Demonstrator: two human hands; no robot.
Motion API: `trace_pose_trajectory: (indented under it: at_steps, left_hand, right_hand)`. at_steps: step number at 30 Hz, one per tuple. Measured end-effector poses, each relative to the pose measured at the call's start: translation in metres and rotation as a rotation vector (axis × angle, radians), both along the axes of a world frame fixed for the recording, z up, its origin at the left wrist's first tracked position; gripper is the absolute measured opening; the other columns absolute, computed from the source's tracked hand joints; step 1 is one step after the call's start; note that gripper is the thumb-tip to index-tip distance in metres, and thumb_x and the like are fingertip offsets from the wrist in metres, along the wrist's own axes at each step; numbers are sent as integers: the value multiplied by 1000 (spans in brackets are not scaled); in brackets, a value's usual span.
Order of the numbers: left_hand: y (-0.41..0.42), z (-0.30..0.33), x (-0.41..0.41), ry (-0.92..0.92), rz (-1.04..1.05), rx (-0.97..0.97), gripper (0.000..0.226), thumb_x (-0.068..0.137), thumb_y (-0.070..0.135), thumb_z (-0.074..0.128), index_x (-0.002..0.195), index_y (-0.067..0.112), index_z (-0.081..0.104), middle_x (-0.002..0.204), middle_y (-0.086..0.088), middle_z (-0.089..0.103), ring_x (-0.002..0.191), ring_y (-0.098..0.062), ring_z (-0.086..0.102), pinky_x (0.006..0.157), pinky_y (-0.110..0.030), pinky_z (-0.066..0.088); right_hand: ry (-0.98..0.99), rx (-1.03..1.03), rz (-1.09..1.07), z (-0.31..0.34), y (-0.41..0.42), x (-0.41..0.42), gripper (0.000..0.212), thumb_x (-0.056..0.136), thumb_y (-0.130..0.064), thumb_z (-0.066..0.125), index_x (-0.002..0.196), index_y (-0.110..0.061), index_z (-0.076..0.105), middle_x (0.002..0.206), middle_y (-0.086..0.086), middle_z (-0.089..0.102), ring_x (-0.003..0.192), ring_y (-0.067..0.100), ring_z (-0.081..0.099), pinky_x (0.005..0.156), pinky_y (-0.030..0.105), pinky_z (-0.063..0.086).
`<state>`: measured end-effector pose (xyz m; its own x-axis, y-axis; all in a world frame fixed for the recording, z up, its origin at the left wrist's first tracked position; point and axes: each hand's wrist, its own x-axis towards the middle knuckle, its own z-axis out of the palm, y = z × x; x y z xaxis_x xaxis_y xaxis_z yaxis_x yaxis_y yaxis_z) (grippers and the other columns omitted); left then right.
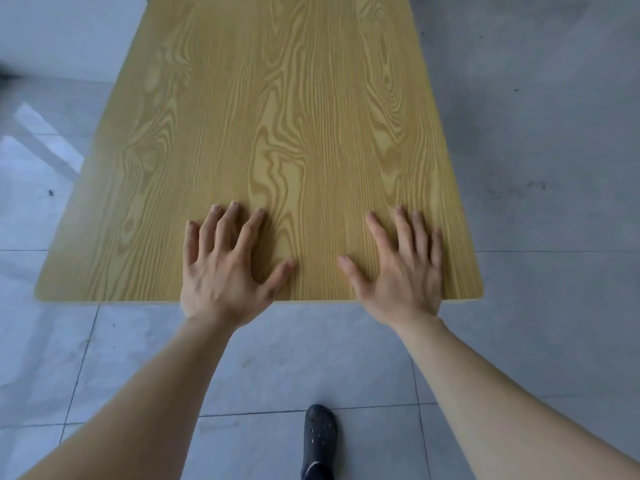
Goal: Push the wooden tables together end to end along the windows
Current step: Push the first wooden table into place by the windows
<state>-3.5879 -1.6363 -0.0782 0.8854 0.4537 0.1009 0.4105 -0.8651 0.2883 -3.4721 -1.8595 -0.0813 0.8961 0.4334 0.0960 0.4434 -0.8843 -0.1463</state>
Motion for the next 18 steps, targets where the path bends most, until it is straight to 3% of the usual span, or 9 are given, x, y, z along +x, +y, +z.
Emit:
trace_pose_trajectory:
  at_steps: [4,6,18]
  left_hand:
    - [-8,-6,-1,10,-8,38,90,85,87,34,158,35,32,167,-6,29,158,-29,12,127,-56,5]
    - [21,-7,57,8,11,42,90,85,87,34,158,34,33,167,-6,30,158,-29,13,127,-57,6]
    - [34,10,84,-17,8,68,90,84,87,34,157,34,36,166,-7,32,158,-29,15,127,-56,5]
  right_hand:
    - [-38,2,0,-7,-10,-1,86,91,-85,27,160,-35,37,172,10,24,160,35,15,126,62,12]
    - [-25,21,-16,-11,20,57,85,91,-84,27,160,-35,36,172,9,24,160,35,15,126,62,12]
    - [-71,67,-21,3,35,84,84,90,-84,28,158,-37,40,171,8,29,158,34,19,126,61,13]
